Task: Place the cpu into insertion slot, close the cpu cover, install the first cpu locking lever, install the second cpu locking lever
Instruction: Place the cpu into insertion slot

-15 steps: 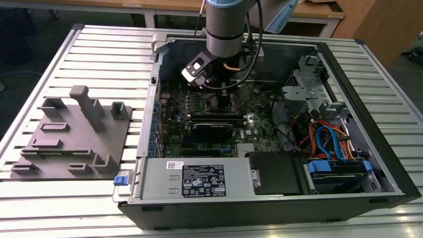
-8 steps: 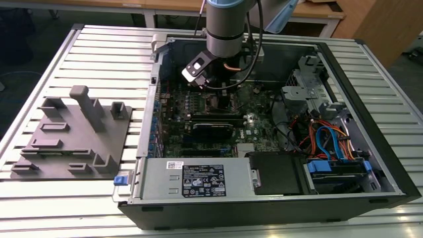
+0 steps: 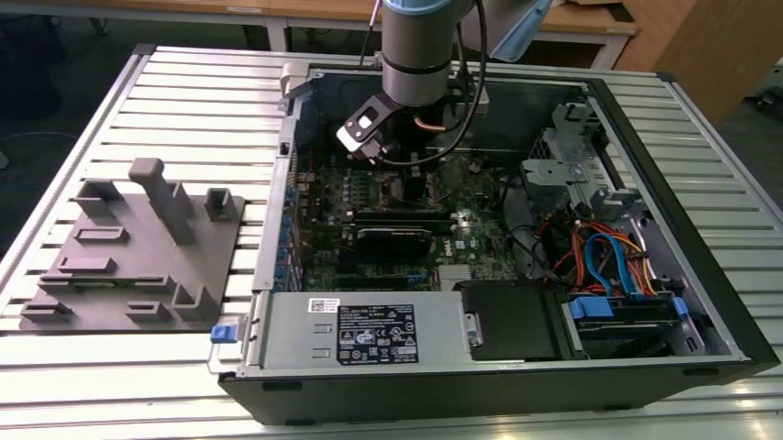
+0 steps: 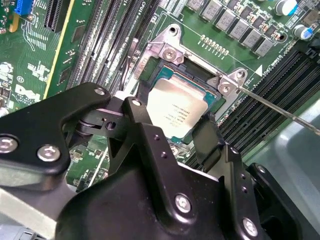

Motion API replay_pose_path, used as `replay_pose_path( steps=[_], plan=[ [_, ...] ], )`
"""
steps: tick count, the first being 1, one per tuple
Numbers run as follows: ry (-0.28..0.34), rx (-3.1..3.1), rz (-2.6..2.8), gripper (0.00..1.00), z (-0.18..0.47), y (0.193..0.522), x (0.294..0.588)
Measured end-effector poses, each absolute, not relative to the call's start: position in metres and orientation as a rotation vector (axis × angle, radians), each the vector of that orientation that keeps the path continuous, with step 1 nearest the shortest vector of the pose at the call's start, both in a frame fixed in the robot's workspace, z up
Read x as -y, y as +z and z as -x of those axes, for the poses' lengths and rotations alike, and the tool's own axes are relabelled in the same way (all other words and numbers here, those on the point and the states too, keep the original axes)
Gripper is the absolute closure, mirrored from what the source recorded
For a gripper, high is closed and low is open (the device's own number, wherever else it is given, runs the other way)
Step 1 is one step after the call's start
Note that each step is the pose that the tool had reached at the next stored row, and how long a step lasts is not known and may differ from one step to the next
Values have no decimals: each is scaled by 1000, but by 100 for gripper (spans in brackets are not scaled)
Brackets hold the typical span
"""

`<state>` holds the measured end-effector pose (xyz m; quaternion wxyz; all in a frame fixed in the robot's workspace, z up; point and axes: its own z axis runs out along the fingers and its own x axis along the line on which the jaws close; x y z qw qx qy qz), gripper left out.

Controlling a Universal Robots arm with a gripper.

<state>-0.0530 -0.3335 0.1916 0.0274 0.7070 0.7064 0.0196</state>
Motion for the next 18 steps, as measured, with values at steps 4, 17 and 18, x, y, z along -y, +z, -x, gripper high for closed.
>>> replay_pose_path(
  steps=[4, 17, 18],
  plan=[
    [60, -2181, -2183, 38, 53, 192, 334],
    [59, -2182, -2184, 38, 53, 202, 334],
    [58, -2182, -2184, 40, 53, 204, 334]
  ],
)
